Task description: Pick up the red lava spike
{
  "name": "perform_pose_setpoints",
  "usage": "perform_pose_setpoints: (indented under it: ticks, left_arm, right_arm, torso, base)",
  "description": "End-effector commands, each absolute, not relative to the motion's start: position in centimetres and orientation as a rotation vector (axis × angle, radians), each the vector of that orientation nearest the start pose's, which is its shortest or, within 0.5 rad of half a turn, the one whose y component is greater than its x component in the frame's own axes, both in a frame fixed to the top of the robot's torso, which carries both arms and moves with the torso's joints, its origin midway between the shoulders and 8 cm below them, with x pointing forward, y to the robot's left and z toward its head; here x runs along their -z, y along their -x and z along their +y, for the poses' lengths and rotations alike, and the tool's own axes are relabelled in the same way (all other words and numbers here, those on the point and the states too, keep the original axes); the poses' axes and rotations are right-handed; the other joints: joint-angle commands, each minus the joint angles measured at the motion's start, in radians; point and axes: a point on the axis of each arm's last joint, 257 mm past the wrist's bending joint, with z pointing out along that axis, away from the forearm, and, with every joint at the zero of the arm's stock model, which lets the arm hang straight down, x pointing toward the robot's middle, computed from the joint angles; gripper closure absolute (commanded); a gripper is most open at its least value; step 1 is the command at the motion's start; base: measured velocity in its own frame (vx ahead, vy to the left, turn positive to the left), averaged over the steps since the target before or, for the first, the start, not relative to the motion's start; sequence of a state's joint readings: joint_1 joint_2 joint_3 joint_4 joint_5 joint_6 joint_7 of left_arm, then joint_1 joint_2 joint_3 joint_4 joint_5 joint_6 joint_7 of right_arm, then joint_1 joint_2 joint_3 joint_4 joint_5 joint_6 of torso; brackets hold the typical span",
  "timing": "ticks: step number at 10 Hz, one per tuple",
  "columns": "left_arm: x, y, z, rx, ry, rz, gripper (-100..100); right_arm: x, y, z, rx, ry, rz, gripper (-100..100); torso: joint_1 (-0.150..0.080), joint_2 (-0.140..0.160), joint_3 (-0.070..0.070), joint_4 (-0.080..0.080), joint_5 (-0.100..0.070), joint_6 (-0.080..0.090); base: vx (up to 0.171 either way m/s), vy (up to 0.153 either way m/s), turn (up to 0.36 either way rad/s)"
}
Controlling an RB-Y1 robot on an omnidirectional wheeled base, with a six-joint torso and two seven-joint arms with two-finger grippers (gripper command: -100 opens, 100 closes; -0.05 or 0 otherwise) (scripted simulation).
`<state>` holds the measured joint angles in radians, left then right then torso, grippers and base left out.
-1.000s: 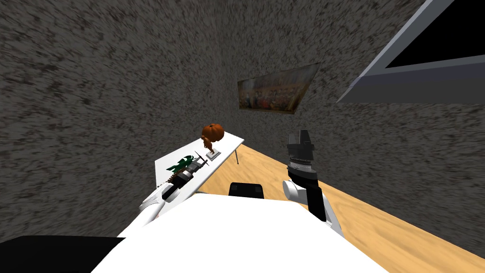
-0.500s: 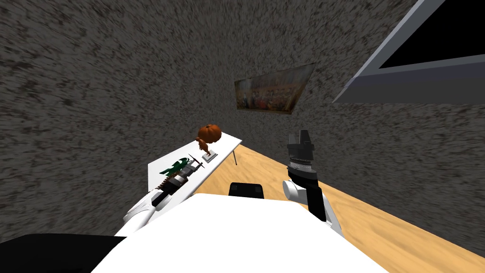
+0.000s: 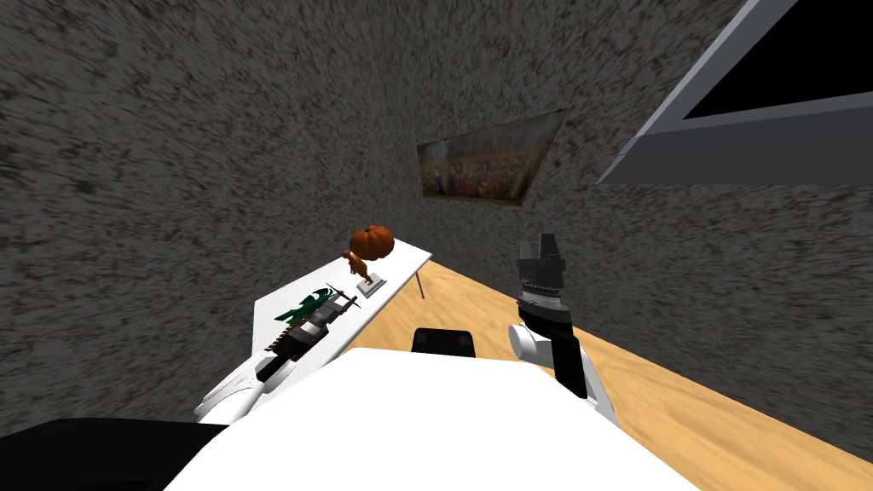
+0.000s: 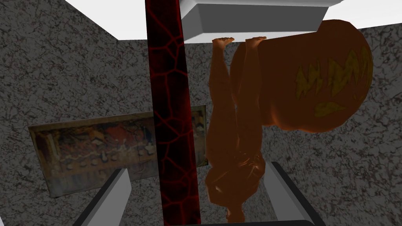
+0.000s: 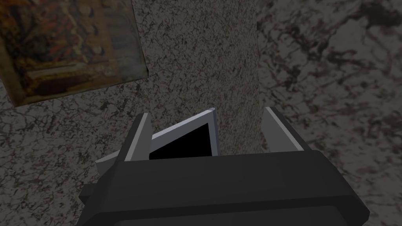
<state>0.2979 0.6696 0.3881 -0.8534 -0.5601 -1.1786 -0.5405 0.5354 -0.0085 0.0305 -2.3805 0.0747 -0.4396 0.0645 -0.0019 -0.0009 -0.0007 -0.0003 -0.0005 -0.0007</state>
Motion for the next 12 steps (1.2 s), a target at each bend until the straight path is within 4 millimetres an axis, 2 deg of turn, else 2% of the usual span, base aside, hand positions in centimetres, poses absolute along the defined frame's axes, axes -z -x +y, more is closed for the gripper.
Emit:
perform_pose_setpoints:
  ticks: [1,2,3,4,7,8,12]
  left_arm:
    - [29.0,-28.9,54.5,0.149,-0.181,1.655,-100]
    - [29.4,-28.0,54.4,0.166,-0.171,1.656,-100]
    - [29.2,-28.0,54.1,0.177,-0.180,1.647,-100]
    - [28.6,-26.2,56.2,0.146,-0.155,1.652,-100]
    - [28.5,-25.8,56.0,0.160,-0.154,1.644,-100]
    - [28.5,-25.8,55.9,0.163,-0.157,1.641,100]
    - [28.4,-25.8,55.9,0.161,-0.157,1.640,100]
  right_arm:
    - [-4.5,-33.4,-26.2,-1.213,-0.578,0.669,0]
    - [-4.5,-33.4,-26.2,-1.213,-0.578,0.670,0]
    - [-4.5,-33.4,-26.2,-1.213,-0.578,0.669,0]
    - [-4.5,-33.4,-26.2,-1.213,-0.578,0.669,0]
    - [-4.5,-33.4,-26.2,-1.213,-0.578,0.669,0]
    - [-4.5,-33.4,-26.2,-1.213,-0.578,0.670,0]
    - [-4.5,-33.4,-26.2,-1.213,-0.578,0.670,0]
  torso:
    - [0.000,0.000,0.000,0.000,0.000,0.000]
    - [-0.003,-0.002,-0.001,0.000,-0.001,0.000]
    - [-0.004,-0.003,-0.002,-0.001,-0.001,0.000]
    - [-0.002,-0.001,-0.001,0.000,-0.001,0.000]
    - [-0.002,-0.002,-0.001,0.000,0.000,0.000]
    - [0.000,0.000,0.000,0.000,0.000,0.000]
    - [0.001,0.001,0.001,0.000,0.001,0.000]
  base:
    - [0.055,-0.074,-0.094]
    - [0.072,-0.088,-0.049]
    - [0.039,-0.041,0.009]
    - [0.068,-0.084,-0.099]
    - [0.044,-0.040,-0.007]
    - [0.000,0.000,0.000]
    - [0.000,0.000,0.000]
